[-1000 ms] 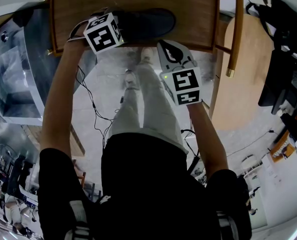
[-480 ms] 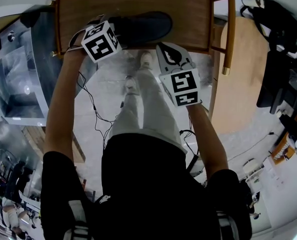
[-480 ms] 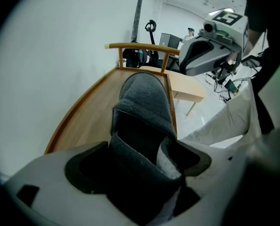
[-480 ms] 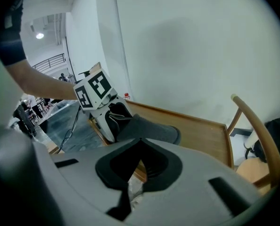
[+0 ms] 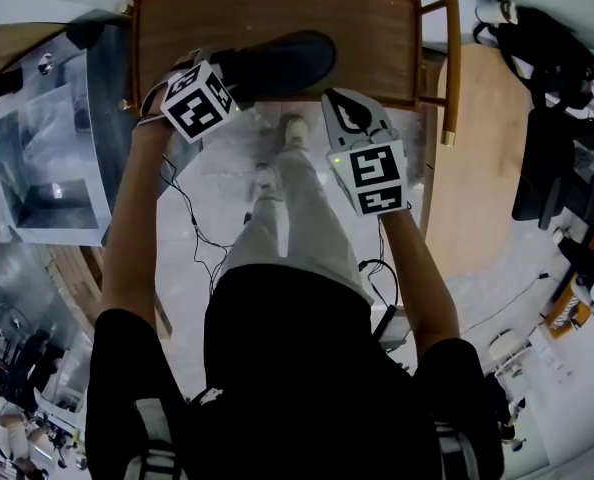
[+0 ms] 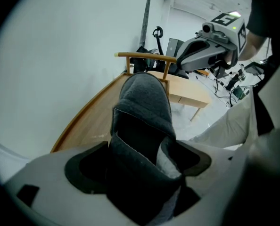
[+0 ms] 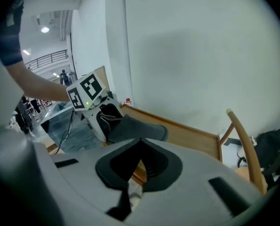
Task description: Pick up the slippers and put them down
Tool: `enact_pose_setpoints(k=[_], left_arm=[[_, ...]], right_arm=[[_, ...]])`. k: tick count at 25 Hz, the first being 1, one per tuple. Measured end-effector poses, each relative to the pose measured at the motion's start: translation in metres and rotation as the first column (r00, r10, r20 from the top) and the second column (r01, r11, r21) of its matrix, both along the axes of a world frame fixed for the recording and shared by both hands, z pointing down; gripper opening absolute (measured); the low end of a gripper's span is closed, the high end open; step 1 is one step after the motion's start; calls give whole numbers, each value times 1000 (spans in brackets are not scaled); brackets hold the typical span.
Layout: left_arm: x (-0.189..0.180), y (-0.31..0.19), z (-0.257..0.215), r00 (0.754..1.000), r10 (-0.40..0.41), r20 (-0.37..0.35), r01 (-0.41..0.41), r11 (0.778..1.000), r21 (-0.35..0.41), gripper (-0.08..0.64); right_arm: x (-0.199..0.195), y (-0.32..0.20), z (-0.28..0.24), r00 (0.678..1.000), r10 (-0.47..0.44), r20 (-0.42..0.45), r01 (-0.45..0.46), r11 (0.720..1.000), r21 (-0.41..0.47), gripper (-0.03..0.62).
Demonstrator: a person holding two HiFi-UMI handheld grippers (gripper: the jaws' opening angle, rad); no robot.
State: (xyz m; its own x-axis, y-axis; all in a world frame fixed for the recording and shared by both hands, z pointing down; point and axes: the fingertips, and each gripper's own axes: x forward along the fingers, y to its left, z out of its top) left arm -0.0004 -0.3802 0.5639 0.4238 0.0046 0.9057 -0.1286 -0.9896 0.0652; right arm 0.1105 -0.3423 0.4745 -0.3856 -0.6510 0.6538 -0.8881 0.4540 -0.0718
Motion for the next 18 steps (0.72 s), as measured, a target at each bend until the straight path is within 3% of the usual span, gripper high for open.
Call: enact_pose_setpoints(k=[18], left_arm=[[-36, 71, -49, 990, -127, -62, 130, 991, 46, 430]], right_arm=[[-15, 49, -55, 998, 39, -41, -35, 996, 81, 0]])
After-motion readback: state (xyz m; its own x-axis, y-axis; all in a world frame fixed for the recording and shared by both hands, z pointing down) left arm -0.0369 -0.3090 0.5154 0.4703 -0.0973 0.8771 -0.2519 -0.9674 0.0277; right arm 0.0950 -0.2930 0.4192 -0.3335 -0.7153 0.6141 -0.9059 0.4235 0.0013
